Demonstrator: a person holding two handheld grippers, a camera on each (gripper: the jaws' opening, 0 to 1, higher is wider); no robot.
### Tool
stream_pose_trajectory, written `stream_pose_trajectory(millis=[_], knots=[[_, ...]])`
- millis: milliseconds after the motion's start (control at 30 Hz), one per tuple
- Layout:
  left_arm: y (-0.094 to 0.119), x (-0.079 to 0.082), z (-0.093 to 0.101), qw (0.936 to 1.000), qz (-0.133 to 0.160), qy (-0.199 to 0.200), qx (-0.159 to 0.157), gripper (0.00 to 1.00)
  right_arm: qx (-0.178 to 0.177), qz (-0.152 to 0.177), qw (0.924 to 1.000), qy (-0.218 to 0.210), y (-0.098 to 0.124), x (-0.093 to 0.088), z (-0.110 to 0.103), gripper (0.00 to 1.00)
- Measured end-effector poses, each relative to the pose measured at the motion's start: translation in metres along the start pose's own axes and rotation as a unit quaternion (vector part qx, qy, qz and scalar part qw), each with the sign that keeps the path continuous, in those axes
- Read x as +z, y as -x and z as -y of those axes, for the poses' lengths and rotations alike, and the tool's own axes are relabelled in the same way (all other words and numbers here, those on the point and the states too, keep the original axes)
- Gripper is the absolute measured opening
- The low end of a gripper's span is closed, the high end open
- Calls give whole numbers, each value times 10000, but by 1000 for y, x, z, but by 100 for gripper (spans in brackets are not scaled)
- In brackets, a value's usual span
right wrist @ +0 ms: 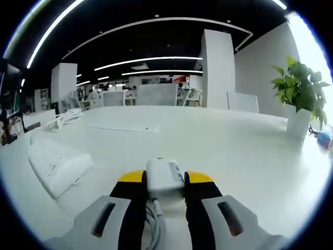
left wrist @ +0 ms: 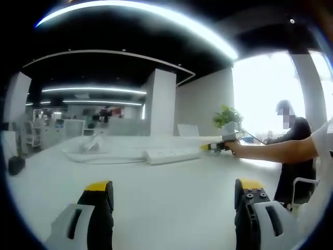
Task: Straighten the power strip on the desk, plug the charger into it
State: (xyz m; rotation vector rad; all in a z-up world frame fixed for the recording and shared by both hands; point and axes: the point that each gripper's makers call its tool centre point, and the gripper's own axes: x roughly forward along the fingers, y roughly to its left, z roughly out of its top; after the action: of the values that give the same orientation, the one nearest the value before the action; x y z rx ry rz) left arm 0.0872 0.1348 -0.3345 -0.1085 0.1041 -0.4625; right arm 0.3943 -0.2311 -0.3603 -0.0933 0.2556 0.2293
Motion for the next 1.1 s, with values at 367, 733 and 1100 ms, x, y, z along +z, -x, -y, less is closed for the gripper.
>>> stream_pose_trajectory(millis=[367, 733, 1100], knots=[[0, -1, -5, 10000, -12, 14, 57, 99, 192, 5, 9998, 87, 0, 0, -1, 26], [-2, 1, -4, 10000, -2, 3, 28, 99, 317, -35, 9994, -161, 8, 1, -5, 25], [0, 3, -6, 10000, -2, -19, 31, 99, 408, 149, 9990, -50, 16, 19, -11, 25]])
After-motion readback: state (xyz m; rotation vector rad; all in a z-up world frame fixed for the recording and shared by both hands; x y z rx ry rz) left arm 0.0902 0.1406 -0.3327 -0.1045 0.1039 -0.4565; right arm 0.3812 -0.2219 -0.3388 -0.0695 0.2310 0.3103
